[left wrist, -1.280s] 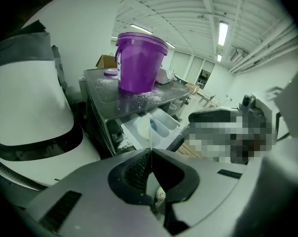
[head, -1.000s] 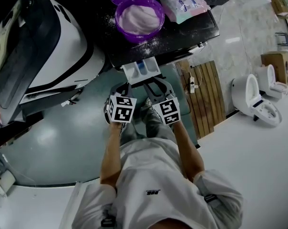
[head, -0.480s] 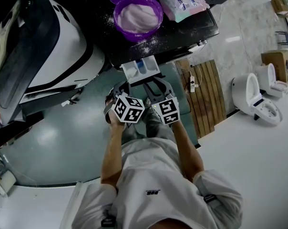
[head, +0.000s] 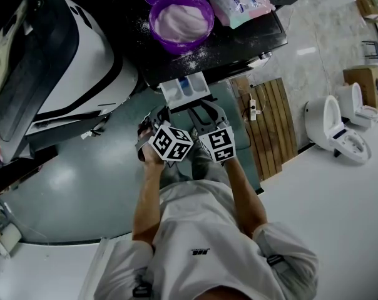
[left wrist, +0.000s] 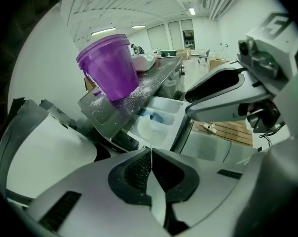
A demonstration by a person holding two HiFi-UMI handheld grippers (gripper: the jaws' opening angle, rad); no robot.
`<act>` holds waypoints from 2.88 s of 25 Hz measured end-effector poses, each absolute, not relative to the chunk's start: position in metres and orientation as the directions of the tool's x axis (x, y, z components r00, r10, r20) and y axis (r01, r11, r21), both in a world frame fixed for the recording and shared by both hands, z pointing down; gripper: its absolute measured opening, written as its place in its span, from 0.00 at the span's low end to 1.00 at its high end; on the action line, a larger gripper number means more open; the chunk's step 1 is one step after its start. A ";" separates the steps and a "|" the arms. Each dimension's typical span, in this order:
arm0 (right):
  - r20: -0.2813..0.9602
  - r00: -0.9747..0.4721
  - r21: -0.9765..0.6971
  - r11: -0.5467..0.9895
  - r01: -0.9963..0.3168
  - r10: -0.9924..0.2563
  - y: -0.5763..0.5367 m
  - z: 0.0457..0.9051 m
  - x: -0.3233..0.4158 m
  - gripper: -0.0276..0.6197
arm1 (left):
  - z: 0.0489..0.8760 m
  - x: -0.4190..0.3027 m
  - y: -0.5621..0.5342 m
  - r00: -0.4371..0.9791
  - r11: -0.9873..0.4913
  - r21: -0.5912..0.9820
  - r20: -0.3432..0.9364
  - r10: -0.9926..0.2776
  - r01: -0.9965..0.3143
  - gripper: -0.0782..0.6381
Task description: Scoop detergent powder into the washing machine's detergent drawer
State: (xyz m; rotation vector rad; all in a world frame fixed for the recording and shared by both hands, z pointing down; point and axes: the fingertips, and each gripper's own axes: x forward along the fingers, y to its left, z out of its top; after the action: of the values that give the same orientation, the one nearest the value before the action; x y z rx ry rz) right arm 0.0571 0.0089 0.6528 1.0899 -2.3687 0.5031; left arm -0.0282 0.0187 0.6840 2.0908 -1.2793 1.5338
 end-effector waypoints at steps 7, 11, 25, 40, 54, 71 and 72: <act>0.559 -0.566 -0.127 0.612 -0.780 -0.606 0.009 0.654 0.056 0.27 | 0.683 -0.029 0.017 0.046 -0.590 -0.310 0.859 -0.509 -0.746 0.13; 0.564 -0.566 -0.129 0.613 -0.780 -0.602 0.011 0.654 0.055 0.27 | 0.686 -0.028 0.018 0.029 -0.607 -0.332 0.862 -0.506 -0.722 0.13; 0.562 -0.562 -0.125 0.609 -0.783 -0.607 0.010 0.652 0.059 0.27 | 0.682 -0.026 0.018 0.030 -0.607 -0.336 0.859 -0.511 -0.721 0.13; 0.564 -0.556 -0.119 0.606 -0.787 -0.611 0.014 0.651 0.061 0.27 | 0.685 -0.025 0.023 0.036 -0.605 -0.325 0.862 -0.506 -0.727 0.13; 0.562 -0.554 -0.114 0.606 -0.788 -0.614 0.016 0.648 0.064 0.27 | 0.683 -0.021 0.028 0.062 -0.605 -0.295 0.865 -0.498 -0.740 0.13; 0.462 -0.587 -0.035 0.648 -0.761 -0.664 -0.001 0.588 0.063 0.27 | 0.624 -0.032 0.017 0.235 -0.442 -0.117 0.713 -0.661 -0.889 0.13; 0.460 -0.590 -0.023 0.655 -0.756 -0.664 -0.001 0.584 0.063 0.27 | 0.619 -0.032 0.017 0.236 -0.437 -0.120 0.700 -0.674 -0.892 0.13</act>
State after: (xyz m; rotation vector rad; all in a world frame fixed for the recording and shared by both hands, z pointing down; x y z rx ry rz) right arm 0.0633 -0.0006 0.5839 1.1148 -2.4596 0.3022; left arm -0.0320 0.0170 0.6188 2.2093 -1.4549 1.0096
